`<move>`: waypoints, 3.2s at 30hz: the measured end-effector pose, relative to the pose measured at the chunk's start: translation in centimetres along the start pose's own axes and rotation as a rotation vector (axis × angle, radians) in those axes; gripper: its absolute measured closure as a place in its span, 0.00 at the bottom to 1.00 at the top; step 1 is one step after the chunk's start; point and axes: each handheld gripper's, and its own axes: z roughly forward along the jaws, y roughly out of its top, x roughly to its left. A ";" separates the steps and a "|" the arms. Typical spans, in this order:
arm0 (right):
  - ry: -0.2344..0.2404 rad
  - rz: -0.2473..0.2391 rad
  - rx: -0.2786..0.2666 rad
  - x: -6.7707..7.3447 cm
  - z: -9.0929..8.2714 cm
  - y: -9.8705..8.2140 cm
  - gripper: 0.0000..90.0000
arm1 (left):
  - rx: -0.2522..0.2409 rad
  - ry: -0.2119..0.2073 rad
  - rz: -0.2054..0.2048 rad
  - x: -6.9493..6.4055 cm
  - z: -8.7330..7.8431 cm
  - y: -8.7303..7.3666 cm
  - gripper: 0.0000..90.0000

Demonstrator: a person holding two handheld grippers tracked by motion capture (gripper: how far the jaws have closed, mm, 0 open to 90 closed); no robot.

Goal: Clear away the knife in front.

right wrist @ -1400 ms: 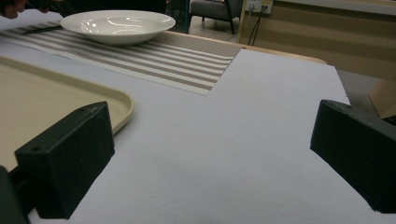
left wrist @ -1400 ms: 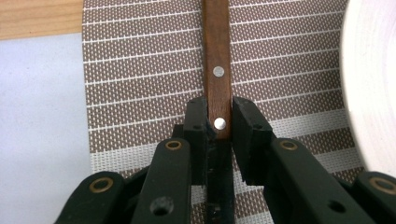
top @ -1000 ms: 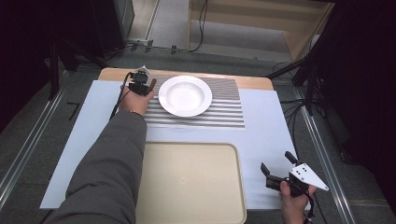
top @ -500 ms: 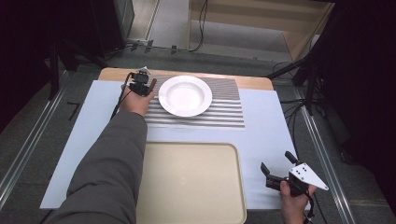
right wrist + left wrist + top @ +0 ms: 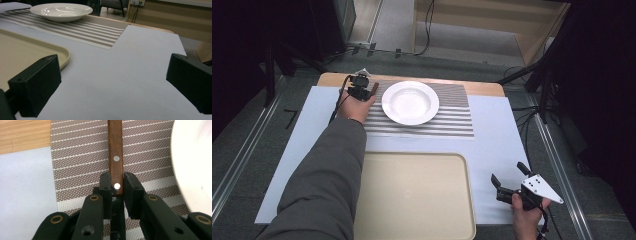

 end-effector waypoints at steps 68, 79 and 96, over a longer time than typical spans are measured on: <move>0.009 -0.027 0.019 0.3 0.1 0.0 0.00 | -0.155 -0.231 0.152 -2.3 -15.0 -13.2 0.85; 0.008 -0.030 0.021 0.3 0.1 0.0 0.00 | -0.158 -0.277 0.162 -3.5 -15.9 -17.6 0.85; 0.008 -0.036 0.023 0.4 0.1 0.0 0.00 | -0.166 -0.324 0.166 -5.0 -16.9 -23.0 0.85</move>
